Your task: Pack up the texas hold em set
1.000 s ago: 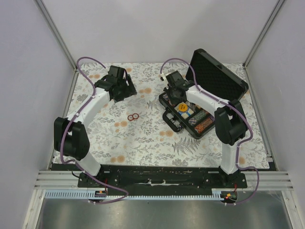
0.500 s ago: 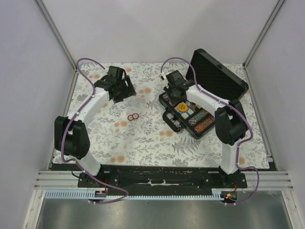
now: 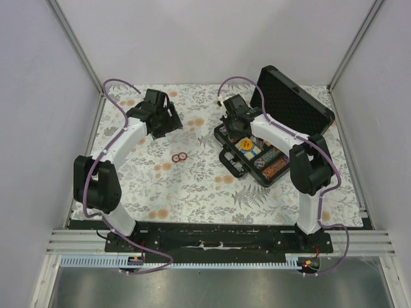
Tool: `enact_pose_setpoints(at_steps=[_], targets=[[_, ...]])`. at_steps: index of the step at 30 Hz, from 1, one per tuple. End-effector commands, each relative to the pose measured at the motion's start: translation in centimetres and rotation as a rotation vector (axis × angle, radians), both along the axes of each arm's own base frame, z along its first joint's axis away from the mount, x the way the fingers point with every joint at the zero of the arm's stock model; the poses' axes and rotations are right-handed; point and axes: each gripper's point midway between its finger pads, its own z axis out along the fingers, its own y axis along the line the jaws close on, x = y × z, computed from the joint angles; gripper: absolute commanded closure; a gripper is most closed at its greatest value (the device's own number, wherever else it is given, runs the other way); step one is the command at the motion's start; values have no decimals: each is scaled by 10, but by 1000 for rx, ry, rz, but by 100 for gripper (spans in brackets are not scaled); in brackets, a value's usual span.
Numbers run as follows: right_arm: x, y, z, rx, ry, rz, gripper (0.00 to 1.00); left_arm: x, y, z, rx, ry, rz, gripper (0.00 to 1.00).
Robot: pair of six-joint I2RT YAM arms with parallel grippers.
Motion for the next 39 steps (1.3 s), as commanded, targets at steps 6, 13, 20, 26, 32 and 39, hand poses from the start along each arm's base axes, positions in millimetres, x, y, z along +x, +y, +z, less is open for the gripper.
enact_pose_setpoints(at_steps=[6,13,20,26,32,39], targets=[[4,-5,-3,-16,-20,-35,74,3,1,-4,5,-10,-22,19],[15,-3,34,22,-101,-62,62,3,3,-5,6,-9,-23,19],[10,11,51,88,-107,-16,64,0,5,-5,11,-7,-22,19],[1,31,58,139,-98,19,64,-11,4,-33,29,65,-54,19],[-5,46,58,158,-89,34,64,-27,-8,-76,105,178,-123,19],[-8,45,58,158,-86,25,62,-34,-14,-105,184,240,-177,16]])
